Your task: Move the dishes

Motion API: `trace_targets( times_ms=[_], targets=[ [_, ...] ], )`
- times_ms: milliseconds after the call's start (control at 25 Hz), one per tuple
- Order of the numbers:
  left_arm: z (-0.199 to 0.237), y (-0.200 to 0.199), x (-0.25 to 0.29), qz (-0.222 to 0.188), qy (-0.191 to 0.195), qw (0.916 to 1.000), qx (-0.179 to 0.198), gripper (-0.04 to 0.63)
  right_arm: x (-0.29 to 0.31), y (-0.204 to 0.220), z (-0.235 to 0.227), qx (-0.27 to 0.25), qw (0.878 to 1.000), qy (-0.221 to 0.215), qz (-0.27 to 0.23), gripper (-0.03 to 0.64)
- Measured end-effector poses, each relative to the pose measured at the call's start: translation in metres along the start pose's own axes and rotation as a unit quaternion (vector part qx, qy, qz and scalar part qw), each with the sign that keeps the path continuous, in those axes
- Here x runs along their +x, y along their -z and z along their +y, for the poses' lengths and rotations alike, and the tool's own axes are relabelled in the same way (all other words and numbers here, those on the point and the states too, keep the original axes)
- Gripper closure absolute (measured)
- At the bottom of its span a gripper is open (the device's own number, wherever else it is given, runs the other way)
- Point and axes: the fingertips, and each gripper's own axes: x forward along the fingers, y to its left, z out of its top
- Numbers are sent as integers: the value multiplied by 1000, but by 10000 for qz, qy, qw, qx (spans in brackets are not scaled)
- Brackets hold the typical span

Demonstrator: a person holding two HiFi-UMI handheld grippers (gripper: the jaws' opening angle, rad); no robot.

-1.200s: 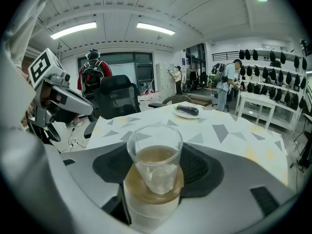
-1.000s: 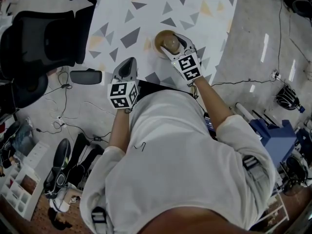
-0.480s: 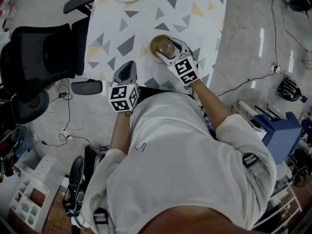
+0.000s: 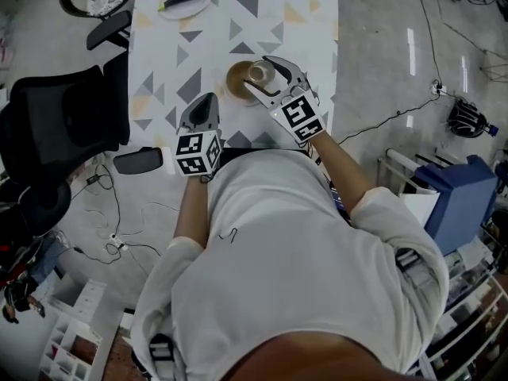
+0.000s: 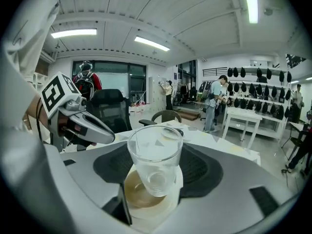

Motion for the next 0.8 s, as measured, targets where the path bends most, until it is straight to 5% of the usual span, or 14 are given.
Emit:
trace_targets(
  times_ms=[480, 800],
  targets=[
    [-46, -12, 36, 150, 661, 9967, 445, 575, -55, 2, -65, 186, 9949, 985, -77, 339],
    [-61, -3, 45, 377, 741, 9950, 560, 575, -62, 36, -87, 400, 9929, 1120, 95, 339]
  ],
)
